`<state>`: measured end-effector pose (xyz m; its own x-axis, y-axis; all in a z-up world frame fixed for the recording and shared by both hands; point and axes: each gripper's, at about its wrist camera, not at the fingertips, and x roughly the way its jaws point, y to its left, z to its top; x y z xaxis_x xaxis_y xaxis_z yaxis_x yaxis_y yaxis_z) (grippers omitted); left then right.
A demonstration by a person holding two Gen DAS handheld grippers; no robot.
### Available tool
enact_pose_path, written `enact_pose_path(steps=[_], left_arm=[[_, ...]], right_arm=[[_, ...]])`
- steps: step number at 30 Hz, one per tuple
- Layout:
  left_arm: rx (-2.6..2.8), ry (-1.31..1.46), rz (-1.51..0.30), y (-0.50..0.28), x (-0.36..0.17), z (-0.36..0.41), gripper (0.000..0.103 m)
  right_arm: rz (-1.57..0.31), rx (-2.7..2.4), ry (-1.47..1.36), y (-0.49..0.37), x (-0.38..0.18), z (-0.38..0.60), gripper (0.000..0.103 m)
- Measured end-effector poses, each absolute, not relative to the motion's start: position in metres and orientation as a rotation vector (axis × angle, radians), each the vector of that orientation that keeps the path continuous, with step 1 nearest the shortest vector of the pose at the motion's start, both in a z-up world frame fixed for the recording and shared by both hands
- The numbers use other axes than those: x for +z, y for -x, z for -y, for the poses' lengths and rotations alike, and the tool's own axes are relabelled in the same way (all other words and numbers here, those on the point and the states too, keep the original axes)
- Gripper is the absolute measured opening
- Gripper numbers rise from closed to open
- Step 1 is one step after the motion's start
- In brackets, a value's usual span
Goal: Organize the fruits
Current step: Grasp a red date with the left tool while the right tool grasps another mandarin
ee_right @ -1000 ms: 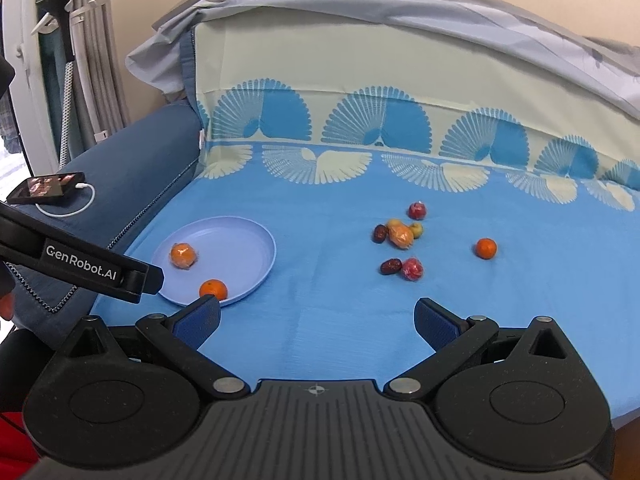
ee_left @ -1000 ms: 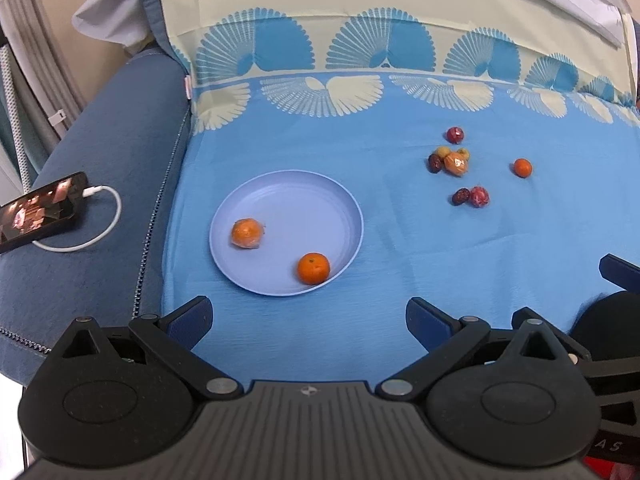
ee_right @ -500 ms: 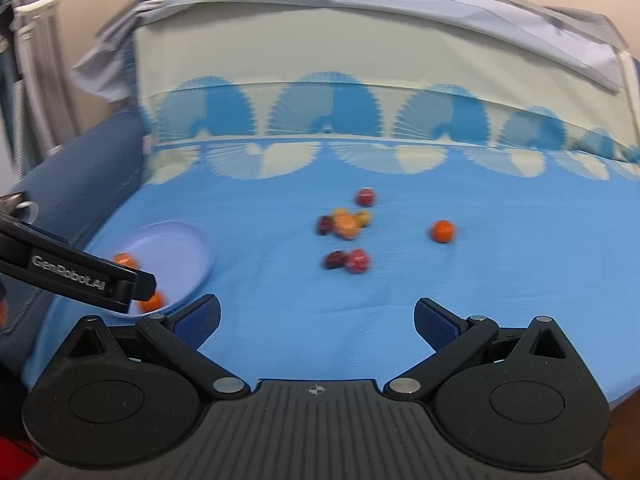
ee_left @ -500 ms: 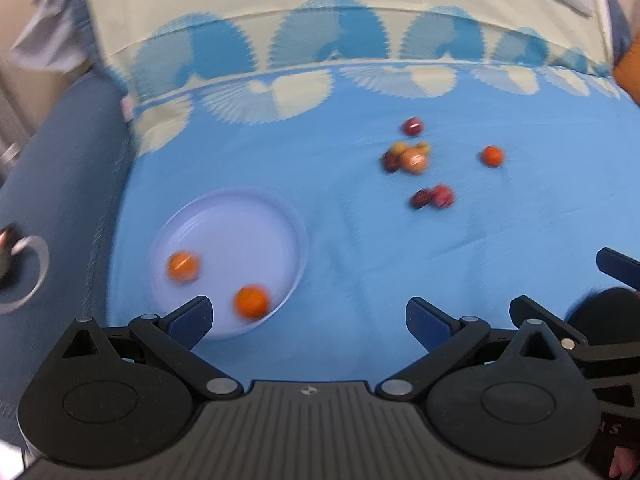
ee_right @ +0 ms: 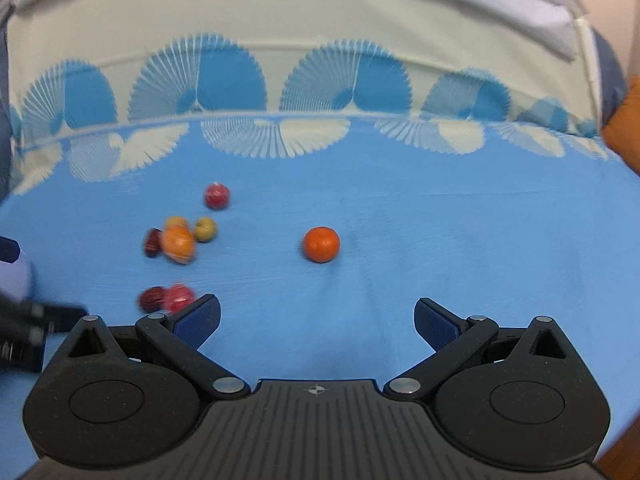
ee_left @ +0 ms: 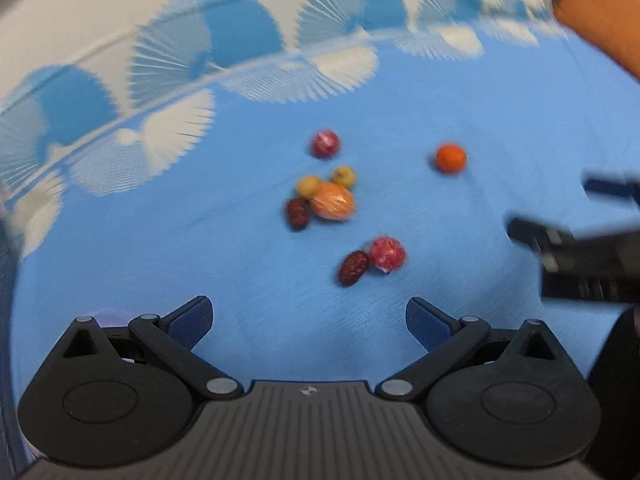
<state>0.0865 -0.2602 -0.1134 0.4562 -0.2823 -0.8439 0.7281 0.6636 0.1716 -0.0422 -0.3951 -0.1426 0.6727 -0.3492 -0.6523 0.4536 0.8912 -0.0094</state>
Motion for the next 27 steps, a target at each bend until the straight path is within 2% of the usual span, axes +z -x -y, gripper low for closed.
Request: enact_pose_path(steps=[7,16,17,18,19,20,22,23,24,27], left_arm=[[-0.733,-0.703,-0.950,-0.122,-0.173,0.289,0.103],[-0.861,-0.592,-0.931,-0.144,-0.184,0.294,0.102],[-0.873,-0.574,-0.926,-0.145,-0.184,0.292,0.099],[-0.907,-0.563,-0.932,-0.145,-0.184,0.293,0.086],[-0.959,-0.552,-0.941,-0.143,-0.183,0.292,0.064],[-0.993,-0.549,-0.940,-0.139,-0.179,0.293,0.054],[-1.001,-0.562,-0.902,-0.130,-0.173,0.292,0.027],[-1.006,-0.560,-0.885,-0.126,-0.172,0.290,0.026],[-1.005,-0.553,-0.884,-0.123,-0.171,0.288,0.026],[-0.966,-0.512,-0.916,-0.116,-0.165,0.279,0.026]], right_arm=[[-0.747,-0.457,-0.122,-0.028,-0.182,0.428,0.102],[-0.761,-0.425,-0.152,-0.066,-0.213,0.448,0.102],[-0.756,-0.419,-0.166,-0.065,-0.213,0.450,0.102],[-0.754,-0.415,-0.172,-0.064,-0.212,0.451,0.101],[-0.751,-0.409,-0.170,-0.063,-0.211,0.451,0.092],[-0.745,-0.396,-0.166,-0.061,-0.209,0.449,0.086],[-0.737,-0.366,-0.150,-0.058,-0.205,0.442,0.058],[-0.737,-0.371,-0.126,-0.059,-0.203,0.438,0.050],[-0.739,-0.357,-0.117,-0.059,-0.202,0.435,0.034],[-0.749,-0.376,-0.143,-0.058,-0.195,0.433,0.032]])
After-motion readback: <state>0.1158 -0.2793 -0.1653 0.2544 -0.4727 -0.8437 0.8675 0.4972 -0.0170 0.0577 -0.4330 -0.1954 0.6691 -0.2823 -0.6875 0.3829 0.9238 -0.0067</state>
